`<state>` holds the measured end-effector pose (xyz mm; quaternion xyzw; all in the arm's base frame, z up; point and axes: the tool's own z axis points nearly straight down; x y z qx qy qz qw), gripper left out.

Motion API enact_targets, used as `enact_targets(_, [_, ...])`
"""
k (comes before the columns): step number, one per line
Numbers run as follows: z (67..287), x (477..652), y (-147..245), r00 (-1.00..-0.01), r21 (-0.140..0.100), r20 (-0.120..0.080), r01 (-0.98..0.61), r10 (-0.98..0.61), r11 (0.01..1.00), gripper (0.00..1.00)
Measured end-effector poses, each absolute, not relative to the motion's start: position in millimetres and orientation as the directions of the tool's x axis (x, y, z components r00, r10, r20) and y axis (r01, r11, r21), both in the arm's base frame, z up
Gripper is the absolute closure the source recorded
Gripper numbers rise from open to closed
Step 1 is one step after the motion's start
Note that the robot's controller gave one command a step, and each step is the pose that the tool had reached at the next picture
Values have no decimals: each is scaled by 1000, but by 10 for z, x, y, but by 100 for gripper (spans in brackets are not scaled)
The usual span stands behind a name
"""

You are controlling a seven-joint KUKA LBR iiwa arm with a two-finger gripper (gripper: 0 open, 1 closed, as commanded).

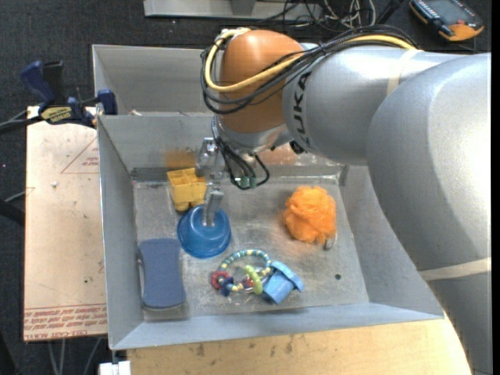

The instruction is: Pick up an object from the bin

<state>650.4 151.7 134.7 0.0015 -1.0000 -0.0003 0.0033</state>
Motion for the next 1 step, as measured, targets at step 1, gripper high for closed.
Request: enact_targets(1, [1399, 6526, 1511, -1000, 2, -2, 0, 0, 1000, 0])
